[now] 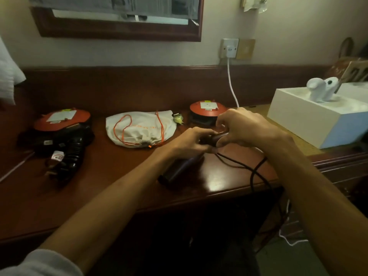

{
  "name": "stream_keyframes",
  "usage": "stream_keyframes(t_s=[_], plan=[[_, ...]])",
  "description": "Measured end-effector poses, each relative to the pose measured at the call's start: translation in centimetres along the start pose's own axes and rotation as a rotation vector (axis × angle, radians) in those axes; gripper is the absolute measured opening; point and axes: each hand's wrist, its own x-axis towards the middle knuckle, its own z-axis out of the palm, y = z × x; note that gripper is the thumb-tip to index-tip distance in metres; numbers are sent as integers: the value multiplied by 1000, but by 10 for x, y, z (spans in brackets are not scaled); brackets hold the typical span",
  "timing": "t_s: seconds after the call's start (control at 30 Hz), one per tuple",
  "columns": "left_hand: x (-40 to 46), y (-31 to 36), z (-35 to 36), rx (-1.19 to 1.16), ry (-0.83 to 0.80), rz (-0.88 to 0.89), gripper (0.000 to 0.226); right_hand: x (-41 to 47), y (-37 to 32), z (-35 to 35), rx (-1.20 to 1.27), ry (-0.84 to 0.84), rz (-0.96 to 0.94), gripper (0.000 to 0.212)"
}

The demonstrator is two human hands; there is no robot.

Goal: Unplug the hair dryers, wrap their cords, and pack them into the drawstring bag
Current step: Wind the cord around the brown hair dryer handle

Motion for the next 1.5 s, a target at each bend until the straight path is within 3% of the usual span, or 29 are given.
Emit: stream_keyframes(t_s=[0.13,0.27,0.4,0.5,0.63,0.77,0.97,1.13,1.27,1.33,1.5], plan=[[-12,-10,3,-257,221,-36,40,-18,17,-8,336,151,104,72],[-14,-14,1,-448,409,-99,29,-40,13,11,834,461,95,47],[-8,-19,1,-558,600,-208,23,-42,-19,55,1108,435,82,20],[-7,-23,-1,-556,671,-278,37,-35,-39,90,1151,376,78,27],[-8,-21,4,-405,703,-279,44,-23,-54,112,1171,525,54,27],[-9,-26,4,-281,742,-239,44,-19,-58,118,1042,509,54,43],[-4,-36,12,-359,617,-210,26,-5,-49,127,844,501,-46,21],[-2,-33,1,-506,425,-257,54,1,-51,136,932,391,-47,21],[2,-42,2,-321,397,-261,78,-2,-50,133,1280,124,-73,23],[3,-47,2,-301,393,-284,71,0,-43,134,1467,28,-83,21],[5,-50,-3,-366,325,-293,45,2,-22,142,1865,-245,115,24]])
